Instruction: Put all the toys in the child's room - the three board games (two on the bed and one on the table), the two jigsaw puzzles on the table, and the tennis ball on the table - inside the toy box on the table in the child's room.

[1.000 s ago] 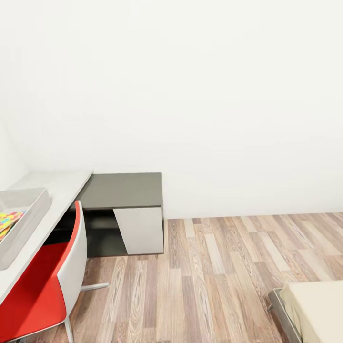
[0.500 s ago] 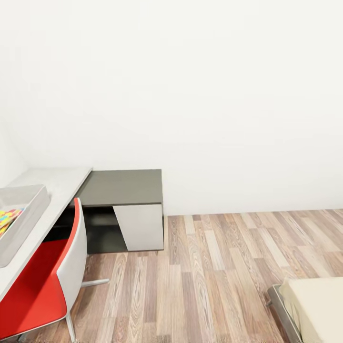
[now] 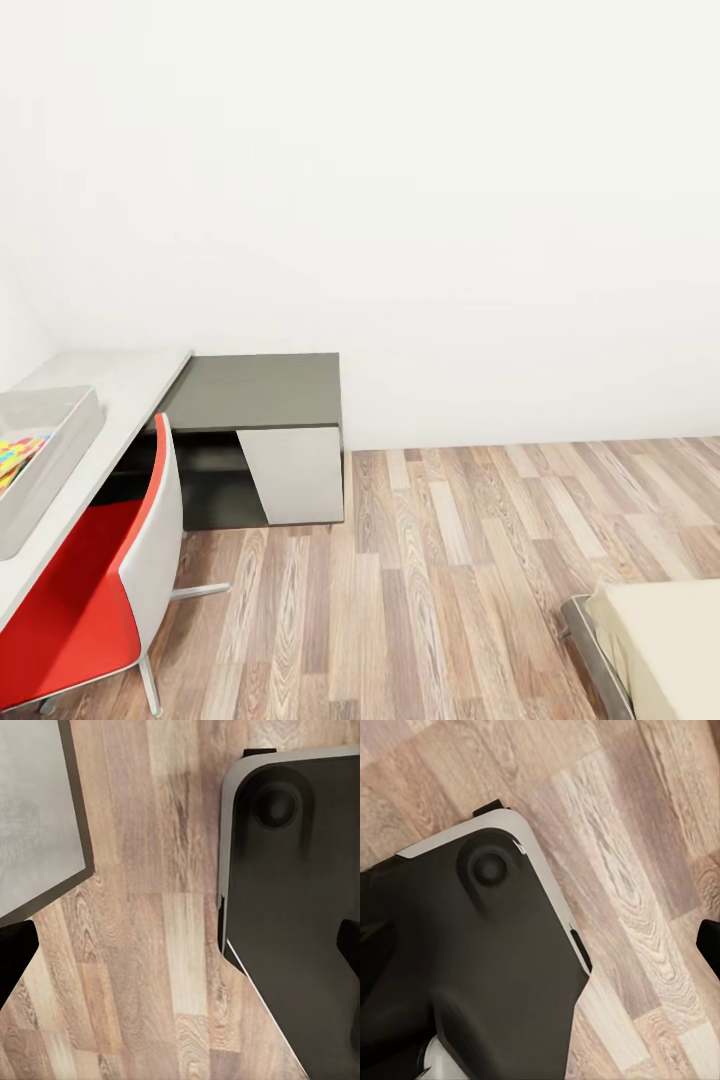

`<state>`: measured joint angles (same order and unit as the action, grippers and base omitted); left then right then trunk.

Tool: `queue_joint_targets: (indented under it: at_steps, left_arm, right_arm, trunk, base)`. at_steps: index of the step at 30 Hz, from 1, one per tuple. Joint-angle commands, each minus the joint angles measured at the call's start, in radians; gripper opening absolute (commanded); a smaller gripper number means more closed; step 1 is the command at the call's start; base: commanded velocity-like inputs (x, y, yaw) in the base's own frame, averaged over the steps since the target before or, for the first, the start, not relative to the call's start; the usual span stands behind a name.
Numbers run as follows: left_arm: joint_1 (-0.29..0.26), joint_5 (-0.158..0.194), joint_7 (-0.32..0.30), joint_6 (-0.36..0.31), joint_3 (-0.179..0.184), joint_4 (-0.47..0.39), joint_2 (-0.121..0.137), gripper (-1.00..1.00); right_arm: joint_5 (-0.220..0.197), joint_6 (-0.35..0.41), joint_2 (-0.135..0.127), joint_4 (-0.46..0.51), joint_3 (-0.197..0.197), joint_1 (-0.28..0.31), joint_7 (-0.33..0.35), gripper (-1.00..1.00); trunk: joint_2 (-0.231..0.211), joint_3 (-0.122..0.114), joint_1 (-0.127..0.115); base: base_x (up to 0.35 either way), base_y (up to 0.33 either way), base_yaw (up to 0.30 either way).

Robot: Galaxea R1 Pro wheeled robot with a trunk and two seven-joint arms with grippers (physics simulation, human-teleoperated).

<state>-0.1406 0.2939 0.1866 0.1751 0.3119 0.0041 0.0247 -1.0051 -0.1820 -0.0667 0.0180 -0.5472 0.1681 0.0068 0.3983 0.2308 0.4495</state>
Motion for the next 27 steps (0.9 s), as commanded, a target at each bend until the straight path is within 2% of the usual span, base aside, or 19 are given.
queue_joint_targets:
  at_steps: [1,8,27]
  left_arm:
    - [-0.001,0.008,0.002,0.003,0.009,0.0,0.0,1.0]
    - [-0.001,0.008,0.002,0.003,0.008,0.0,-0.001,1.0]
    - [-0.001,0.01,0.001,0.003,0.007,0.0,-0.004,1.0]
  right_arm:
    - [-0.01,-0.002,0.0,0.0,-0.008,0.0,0.001,1.0]
    - [-0.01,-0.002,0.001,0.0,-0.009,0.001,0.0,1.0]
    - [-0.009,-0.004,0.002,0.0,-0.01,0.001,-0.001,1.0]
  trunk:
    - [0.002,0.002,0.0]
    - [0.002,-0.002,0.0]
    - [0.002,-0.031,0.0]
  base:
    - [0.0,0.0,0.0]
    - [0.0,0.0,0.015]
    - [0.0,0.0,0.066]
